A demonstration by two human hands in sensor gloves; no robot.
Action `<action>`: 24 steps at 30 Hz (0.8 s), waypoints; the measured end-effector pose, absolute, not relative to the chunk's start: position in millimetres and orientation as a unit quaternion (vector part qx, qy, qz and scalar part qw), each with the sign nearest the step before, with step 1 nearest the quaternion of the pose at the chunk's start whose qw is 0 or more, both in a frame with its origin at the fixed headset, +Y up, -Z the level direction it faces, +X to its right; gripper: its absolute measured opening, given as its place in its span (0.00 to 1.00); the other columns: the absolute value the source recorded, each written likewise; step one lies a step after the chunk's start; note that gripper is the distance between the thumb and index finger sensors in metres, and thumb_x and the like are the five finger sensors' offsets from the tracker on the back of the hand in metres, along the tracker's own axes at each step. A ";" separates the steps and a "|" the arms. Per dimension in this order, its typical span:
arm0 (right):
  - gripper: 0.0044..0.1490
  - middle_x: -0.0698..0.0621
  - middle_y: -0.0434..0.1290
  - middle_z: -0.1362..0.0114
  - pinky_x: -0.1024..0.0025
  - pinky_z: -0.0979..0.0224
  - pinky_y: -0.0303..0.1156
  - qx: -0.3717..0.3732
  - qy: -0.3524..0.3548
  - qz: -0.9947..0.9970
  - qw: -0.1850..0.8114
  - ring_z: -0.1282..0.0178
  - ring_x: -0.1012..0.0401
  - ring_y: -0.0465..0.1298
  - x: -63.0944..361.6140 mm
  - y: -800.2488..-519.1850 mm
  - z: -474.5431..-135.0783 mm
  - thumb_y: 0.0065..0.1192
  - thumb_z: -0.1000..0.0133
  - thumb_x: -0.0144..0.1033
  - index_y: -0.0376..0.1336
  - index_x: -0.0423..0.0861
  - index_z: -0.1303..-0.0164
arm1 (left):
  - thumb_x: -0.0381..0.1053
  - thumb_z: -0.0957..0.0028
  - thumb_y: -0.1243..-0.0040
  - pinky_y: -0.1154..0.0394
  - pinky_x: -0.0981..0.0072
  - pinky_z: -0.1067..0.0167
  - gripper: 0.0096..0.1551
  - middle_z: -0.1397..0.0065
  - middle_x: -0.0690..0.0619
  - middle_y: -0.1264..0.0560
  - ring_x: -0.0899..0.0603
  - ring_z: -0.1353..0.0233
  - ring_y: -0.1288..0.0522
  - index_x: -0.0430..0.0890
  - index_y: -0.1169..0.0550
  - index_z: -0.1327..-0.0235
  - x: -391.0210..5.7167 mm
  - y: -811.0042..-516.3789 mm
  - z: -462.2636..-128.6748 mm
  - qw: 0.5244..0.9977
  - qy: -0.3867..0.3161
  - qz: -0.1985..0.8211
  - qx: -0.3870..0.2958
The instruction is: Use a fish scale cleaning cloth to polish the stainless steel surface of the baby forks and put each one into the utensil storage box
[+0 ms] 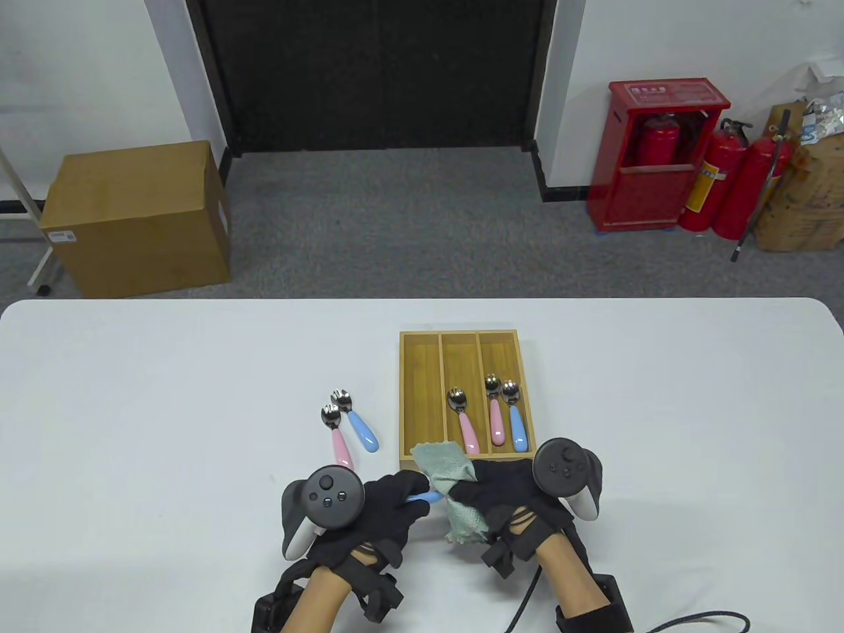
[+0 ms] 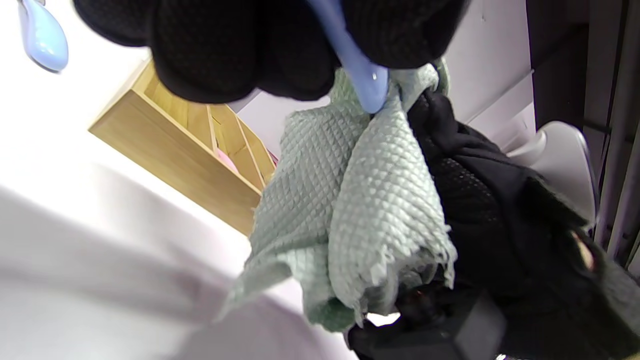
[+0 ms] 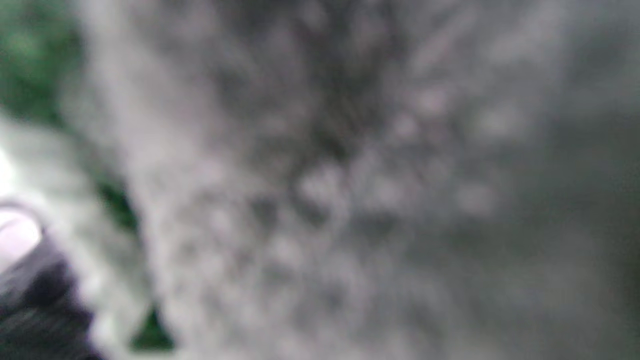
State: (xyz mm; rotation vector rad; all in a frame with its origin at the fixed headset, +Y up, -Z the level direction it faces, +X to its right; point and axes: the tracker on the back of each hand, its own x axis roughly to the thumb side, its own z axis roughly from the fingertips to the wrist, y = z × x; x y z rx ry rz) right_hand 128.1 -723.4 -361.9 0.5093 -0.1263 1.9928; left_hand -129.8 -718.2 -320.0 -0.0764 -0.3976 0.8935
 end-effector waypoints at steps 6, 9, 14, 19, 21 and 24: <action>0.27 0.39 0.89 0.73 0.53 0.75 0.81 0.175 -0.085 0.835 0.514 0.89 0.58 0.86 140.4 -722.7 -362.4 0.72 0.63 0.41 0.80 0.36 0.64 | 0.56 0.48 0.43 0.29 0.37 0.38 0.29 0.49 0.49 0.19 0.44 0.53 0.18 0.48 0.27 0.34 -121.8 -713.5 -318.8 0.889 -0.195 0.414 -0.035; 0.26 0.39 0.88 0.71 0.52 0.73 0.81 0.160 -0.095 0.846 0.500 0.87 0.56 0.87 144.7 -723.6 -361.8 0.73 0.63 0.39 0.80 0.35 0.63 | 0.55 0.47 0.43 0.29 0.37 0.38 0.29 0.49 0.48 0.19 0.44 0.53 0.18 0.47 0.27 0.34 -119.7 -714.5 -320.4 0.891 -0.191 0.410 -0.037; 0.25 0.38 0.87 0.66 0.50 0.69 0.80 0.119 -0.104 0.855 0.495 0.82 0.54 0.87 152.6 -729.9 -362.4 0.73 0.61 0.35 0.78 0.35 0.59 | 0.55 0.47 0.44 0.30 0.37 0.38 0.30 0.48 0.49 0.20 0.44 0.52 0.19 0.47 0.28 0.33 -124.7 -713.1 -323.3 0.907 -0.165 0.386 -0.025; 0.26 0.37 0.87 0.64 0.49 0.67 0.80 0.078 -0.104 0.828 0.545 0.81 0.53 0.86 171.3 -741.1 -366.1 0.74 0.60 0.36 0.77 0.35 0.58 | 0.52 0.46 0.47 0.33 0.35 0.35 0.32 0.41 0.48 0.23 0.42 0.45 0.21 0.47 0.34 0.27 -130.2 -707.3 -347.8 0.922 -0.088 0.376 -0.030; 0.26 0.37 0.86 0.64 0.49 0.67 0.80 0.069 -0.103 0.819 0.560 0.80 0.53 0.86 177.2 -745.2 -368.1 0.74 0.60 0.36 0.77 0.35 0.57 | 0.51 0.46 0.47 0.33 0.34 0.35 0.32 0.38 0.48 0.23 0.41 0.42 0.21 0.47 0.35 0.26 -127.5 -704.5 -362.7 0.931 -0.063 0.357 -0.037; 0.26 0.37 0.86 0.64 0.48 0.66 0.80 0.059 -0.105 0.822 0.556 0.80 0.53 0.86 183.8 -749.8 -370.2 0.73 0.59 0.36 0.77 0.35 0.57 | 0.51 0.46 0.45 0.33 0.35 0.34 0.32 0.37 0.49 0.22 0.40 0.40 0.20 0.48 0.34 0.26 -122.4 -697.9 -387.3 0.946 -0.022 0.322 -0.023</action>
